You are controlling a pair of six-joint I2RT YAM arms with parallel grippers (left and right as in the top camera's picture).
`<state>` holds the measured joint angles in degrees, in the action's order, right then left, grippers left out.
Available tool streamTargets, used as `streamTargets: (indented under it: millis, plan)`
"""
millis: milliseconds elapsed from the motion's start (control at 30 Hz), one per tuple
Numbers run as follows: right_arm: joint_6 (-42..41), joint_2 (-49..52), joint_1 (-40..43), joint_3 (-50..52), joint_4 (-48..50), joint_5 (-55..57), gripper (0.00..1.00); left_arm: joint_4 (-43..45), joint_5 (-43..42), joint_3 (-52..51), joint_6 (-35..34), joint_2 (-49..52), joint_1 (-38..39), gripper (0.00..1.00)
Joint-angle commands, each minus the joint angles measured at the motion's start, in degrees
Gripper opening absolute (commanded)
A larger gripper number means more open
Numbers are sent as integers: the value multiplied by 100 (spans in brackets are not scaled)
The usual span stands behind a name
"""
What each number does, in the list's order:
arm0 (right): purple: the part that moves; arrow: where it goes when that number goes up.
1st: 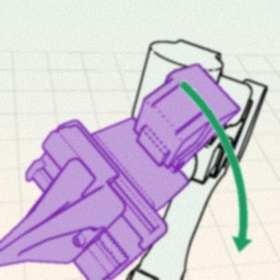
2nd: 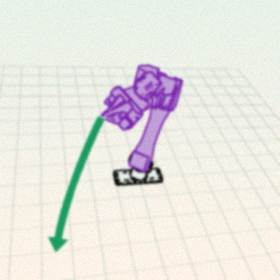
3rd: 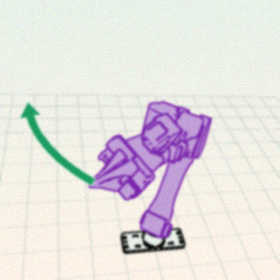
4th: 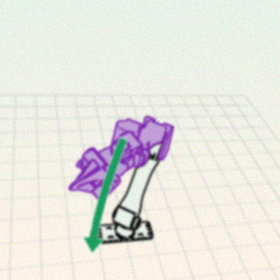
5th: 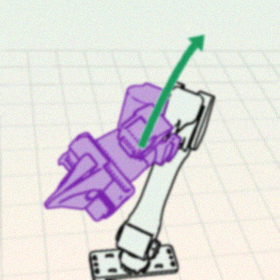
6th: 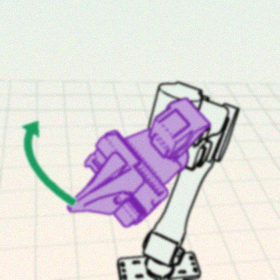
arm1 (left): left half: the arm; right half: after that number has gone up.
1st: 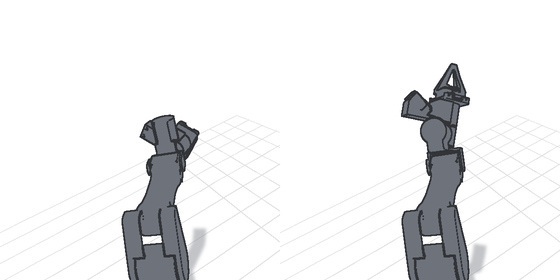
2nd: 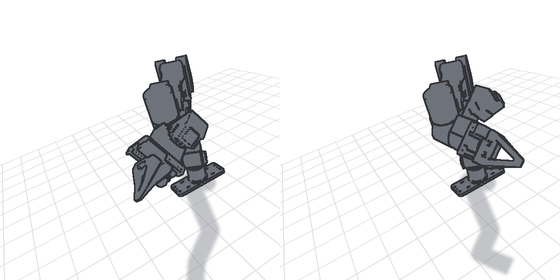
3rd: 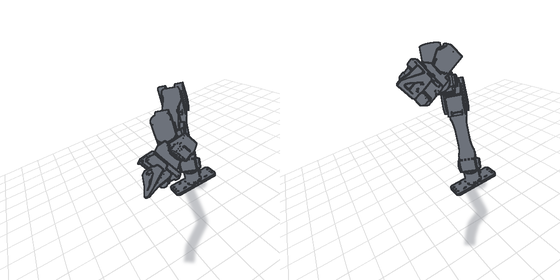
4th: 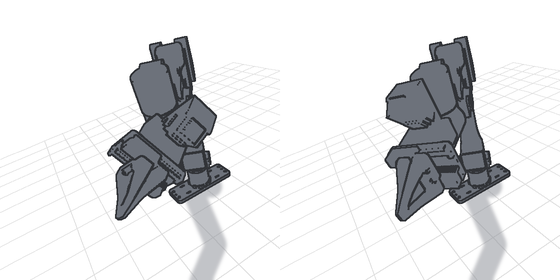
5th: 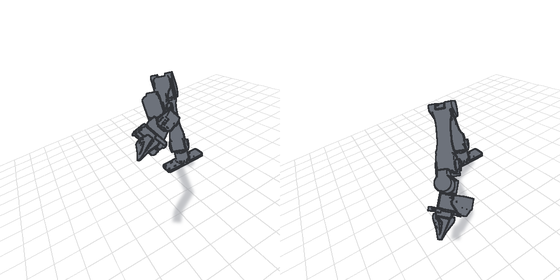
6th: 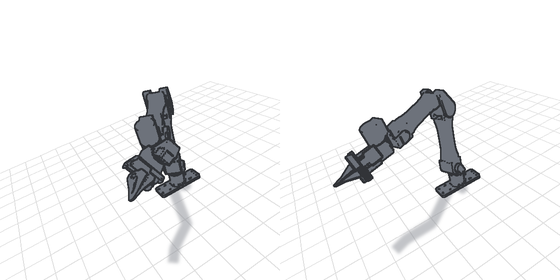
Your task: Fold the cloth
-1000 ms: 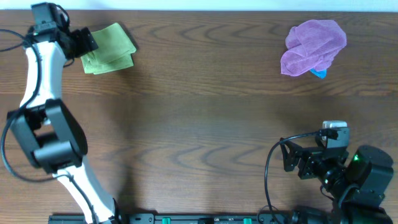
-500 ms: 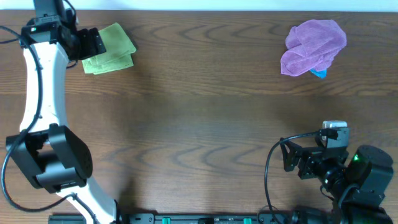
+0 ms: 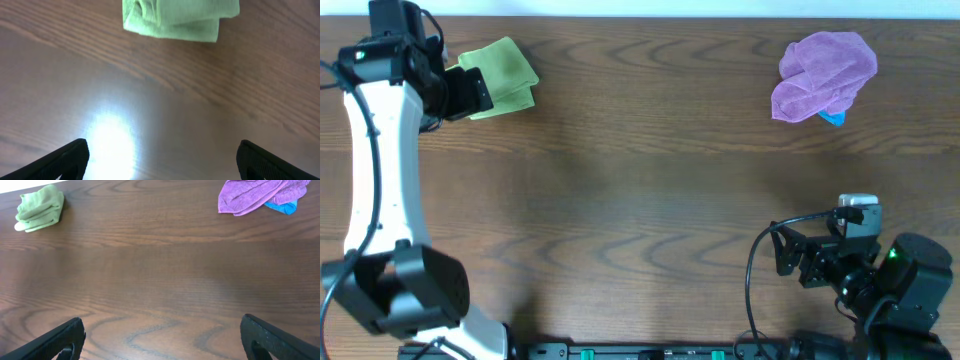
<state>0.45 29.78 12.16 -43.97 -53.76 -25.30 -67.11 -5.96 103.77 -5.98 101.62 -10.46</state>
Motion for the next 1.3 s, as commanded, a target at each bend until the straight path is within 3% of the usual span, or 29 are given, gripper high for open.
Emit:
streamTargets:
  millis: [0, 167, 867, 1267]
  plan:
    - [-83, -20, 39, 26, -2, -63, 99, -39, -28, -407, -22, -365, -28, 95]
    - [-83, -20, 39, 26, -2, -63, 99, 295, -240, -1639, -26, -1082, -31, 95]
    - [-83, -20, 39, 26, -2, -63, 99, 3753, -855, -6802, -85, -5515, 284, 95]
    - [-83, -20, 39, 26, -2, -63, 99, 3816, -289, -8443, -20, -7783, 758, 95]
